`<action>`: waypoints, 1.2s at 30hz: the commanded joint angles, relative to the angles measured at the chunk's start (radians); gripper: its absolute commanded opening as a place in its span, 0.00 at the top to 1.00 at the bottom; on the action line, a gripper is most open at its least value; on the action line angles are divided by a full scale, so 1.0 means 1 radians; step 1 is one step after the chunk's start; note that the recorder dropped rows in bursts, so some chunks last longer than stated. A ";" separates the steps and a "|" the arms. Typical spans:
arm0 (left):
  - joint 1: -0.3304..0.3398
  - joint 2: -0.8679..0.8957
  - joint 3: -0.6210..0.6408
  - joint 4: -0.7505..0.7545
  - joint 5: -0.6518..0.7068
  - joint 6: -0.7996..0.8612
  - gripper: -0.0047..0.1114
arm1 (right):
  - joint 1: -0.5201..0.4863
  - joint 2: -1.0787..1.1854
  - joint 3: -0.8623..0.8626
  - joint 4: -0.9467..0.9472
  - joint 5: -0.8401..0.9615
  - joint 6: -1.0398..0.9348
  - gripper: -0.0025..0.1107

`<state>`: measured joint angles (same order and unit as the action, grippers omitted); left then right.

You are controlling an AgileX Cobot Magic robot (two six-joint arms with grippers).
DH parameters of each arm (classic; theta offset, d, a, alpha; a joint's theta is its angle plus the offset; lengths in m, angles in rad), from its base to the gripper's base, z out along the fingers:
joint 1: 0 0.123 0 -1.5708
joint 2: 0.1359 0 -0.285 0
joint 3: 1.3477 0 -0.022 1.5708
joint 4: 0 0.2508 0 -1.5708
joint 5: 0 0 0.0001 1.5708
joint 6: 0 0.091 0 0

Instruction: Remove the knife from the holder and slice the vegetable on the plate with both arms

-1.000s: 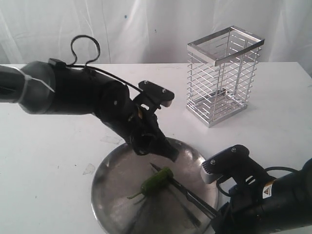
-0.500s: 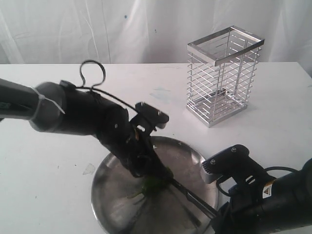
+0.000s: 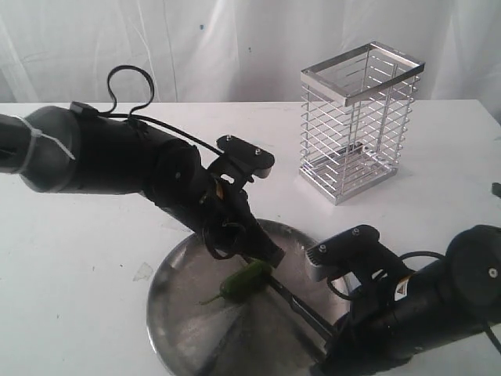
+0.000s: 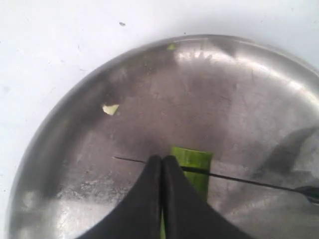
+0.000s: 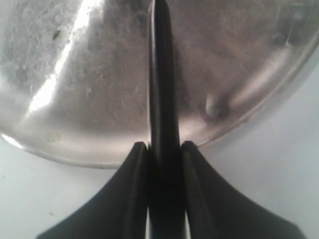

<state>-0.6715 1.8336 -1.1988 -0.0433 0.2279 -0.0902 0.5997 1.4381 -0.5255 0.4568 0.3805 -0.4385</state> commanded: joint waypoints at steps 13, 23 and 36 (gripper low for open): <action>0.001 -0.036 -0.001 -0.005 0.034 0.001 0.96 | -0.001 0.082 -0.080 -0.003 -0.011 -0.034 0.98; 0.001 0.001 0.001 -0.069 0.019 0.013 0.96 | -0.001 0.114 -0.080 0.039 -0.030 -0.039 0.98; 0.033 0.039 0.001 -0.468 0.067 0.413 0.96 | -0.001 0.114 -0.080 0.039 -0.032 -0.053 0.98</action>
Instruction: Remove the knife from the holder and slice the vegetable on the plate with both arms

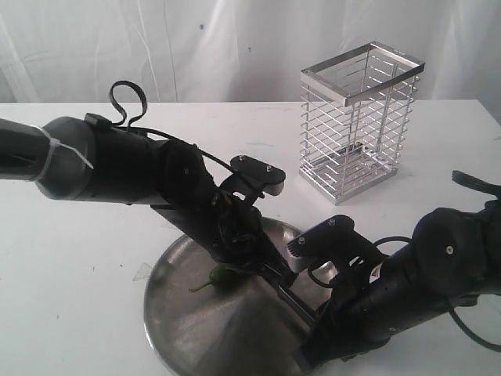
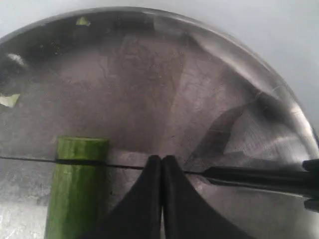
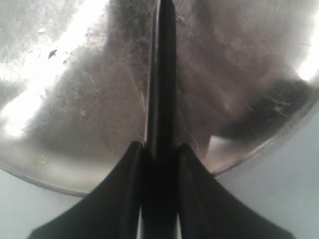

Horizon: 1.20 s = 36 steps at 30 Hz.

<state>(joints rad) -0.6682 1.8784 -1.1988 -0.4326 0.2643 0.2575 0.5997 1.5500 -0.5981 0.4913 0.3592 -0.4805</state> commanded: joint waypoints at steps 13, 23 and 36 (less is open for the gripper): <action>0.183 -0.004 0.001 -0.614 0.233 0.588 0.96 | -0.001 0.002 -0.007 0.005 -0.017 -0.013 0.98; 0.156 0.084 0.001 -0.588 0.249 0.586 0.96 | -0.001 0.002 -0.007 0.007 -0.022 -0.013 0.98; 0.177 0.033 0.001 -0.523 0.212 0.573 0.96 | -0.001 0.002 -0.007 0.007 -0.024 -0.013 0.98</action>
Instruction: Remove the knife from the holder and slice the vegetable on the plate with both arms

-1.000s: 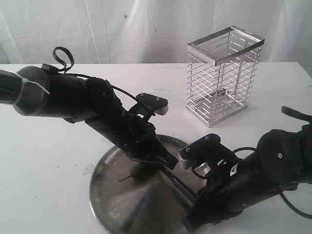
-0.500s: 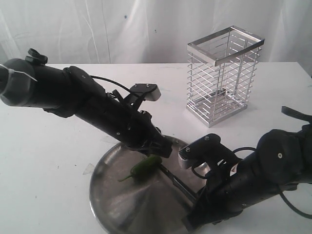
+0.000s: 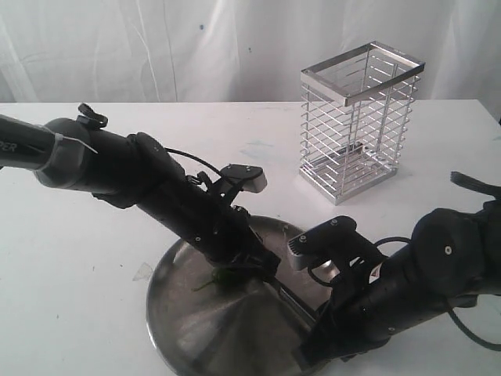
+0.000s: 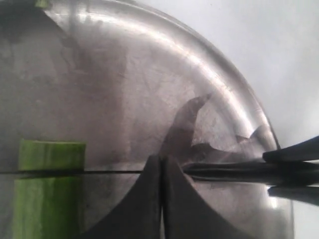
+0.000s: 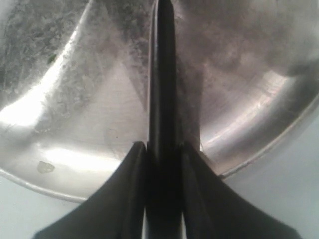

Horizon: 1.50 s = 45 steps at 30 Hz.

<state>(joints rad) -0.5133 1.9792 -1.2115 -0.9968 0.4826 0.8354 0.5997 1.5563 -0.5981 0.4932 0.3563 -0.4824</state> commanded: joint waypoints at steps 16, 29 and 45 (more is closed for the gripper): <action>0.072 -0.181 0.014 0.267 0.083 -0.125 0.96 | -0.001 -0.014 -0.009 0.005 -0.043 -0.011 0.98; 0.072 -0.203 0.014 0.480 0.064 -0.216 0.57 | -0.001 -0.053 -0.009 0.007 -0.066 0.037 0.98; 0.072 -0.157 0.014 0.537 0.050 -0.262 0.46 | 0.054 -0.112 -0.009 0.007 -0.054 0.033 0.98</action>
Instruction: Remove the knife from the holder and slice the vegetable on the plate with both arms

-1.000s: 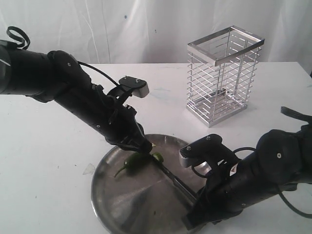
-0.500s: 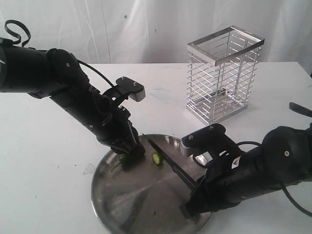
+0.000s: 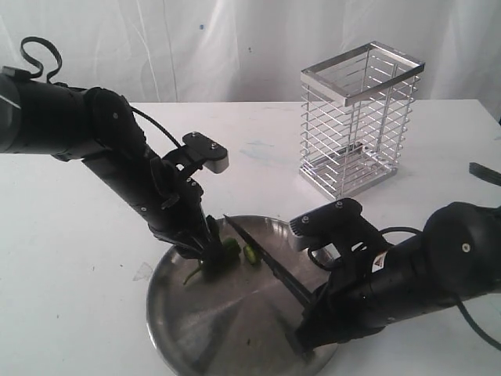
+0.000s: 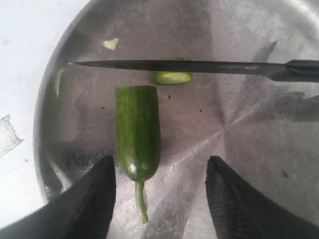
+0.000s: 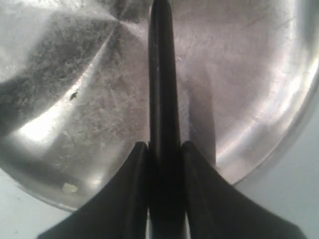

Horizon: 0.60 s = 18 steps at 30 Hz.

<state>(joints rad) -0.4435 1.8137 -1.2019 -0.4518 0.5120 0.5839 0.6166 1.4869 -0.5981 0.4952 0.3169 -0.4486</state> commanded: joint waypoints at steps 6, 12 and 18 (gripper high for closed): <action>0.002 0.008 0.004 -0.008 0.040 -0.011 0.46 | 0.051 -0.010 -0.009 0.005 -0.033 -0.001 0.98; 0.002 0.008 0.004 -0.006 0.049 -0.011 0.46 | 0.051 0.041 -0.009 0.005 -0.024 0.006 0.98; 0.002 0.008 0.004 -0.006 0.046 -0.011 0.46 | 0.051 0.041 -0.009 0.005 -0.048 0.028 0.98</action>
<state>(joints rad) -0.4435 1.8255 -1.2019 -0.4518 0.5405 0.5792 0.6673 1.5277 -0.6053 0.4952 0.2799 -0.4284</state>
